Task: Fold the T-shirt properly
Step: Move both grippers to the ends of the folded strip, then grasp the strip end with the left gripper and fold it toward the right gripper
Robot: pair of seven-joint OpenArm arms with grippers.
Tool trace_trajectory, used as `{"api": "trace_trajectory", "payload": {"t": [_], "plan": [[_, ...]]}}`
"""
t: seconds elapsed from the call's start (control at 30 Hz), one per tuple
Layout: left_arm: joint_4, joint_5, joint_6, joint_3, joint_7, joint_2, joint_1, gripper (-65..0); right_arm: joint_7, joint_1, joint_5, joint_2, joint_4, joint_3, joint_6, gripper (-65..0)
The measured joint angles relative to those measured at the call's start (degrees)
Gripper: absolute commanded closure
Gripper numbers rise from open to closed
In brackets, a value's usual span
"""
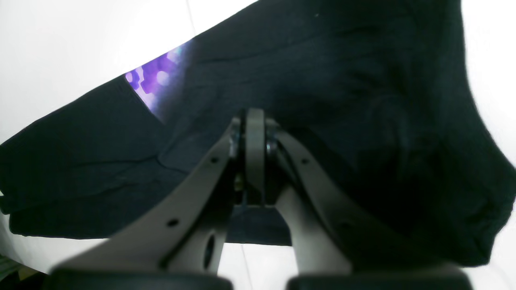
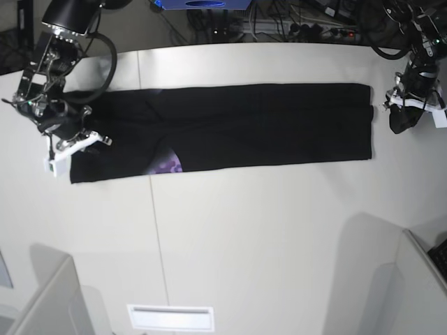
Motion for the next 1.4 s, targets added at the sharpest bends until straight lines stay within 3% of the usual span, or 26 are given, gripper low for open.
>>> {"api": "trace_trajectory", "payload": {"t": [0.07,0.13,0.17,0.43,0.8,0.9,1.1,1.13,1.4], "plan": [[-0.6,0.2,0.0,-0.8,-0.3,-0.1,-0.1,-47.4,0.0,0.0,-0.1,0.0,0.0,0.0,0.0,0.0],[-2.0,0.1,0.0,0.0,-0.2,-0.4,-0.2,-58.6,0.0,0.2,-0.1,-0.2,0.0,0.0,0.0,0.0],[-3.1,0.1,-0.1,0.9,-0.2,-0.9,-0.2,-60.9,0.0,0.2,-0.1,-0.2,0.0,0.0,0.0,0.0],[-15.1,0.2,-0.1,9.5,-0.3,-3.6,-3.7,-53.0,0.0,-0.2,0.0,-0.2,0.0,0.0,0.0,0.0],[-20.2,-1.0,-0.8,16.0,-2.2,-3.7,-6.7,-52.7,0.1,-1.9,-0.1,-0.2,0.2,0.0,0.0,0.0],[-20.7,-0.9,-0.9,16.0,-2.3,-3.8,-6.4,-41.8,0.2,-1.9,0.1,-0.2,0.2,0.2,0.0,0.0],[-23.7,-1.2,-0.7,15.9,-2.0,-3.8,-7.0,-2.3,0.3,-1.9,-0.1,-0.2,0.2,0.4,0.0,0.0],[-24.5,-1.6,-0.9,15.7,-2.1,-3.8,-7.1,0.0,0.2,-1.9,-0.1,-0.2,0.2,0.4,0.0,0.0],[-25.6,-1.6,-1.3,14.9,-1.3,-7.3,-7.0,0.0,0.3,-1.9,0.0,-0.2,0.2,0.3,0.0,0.0]]}}
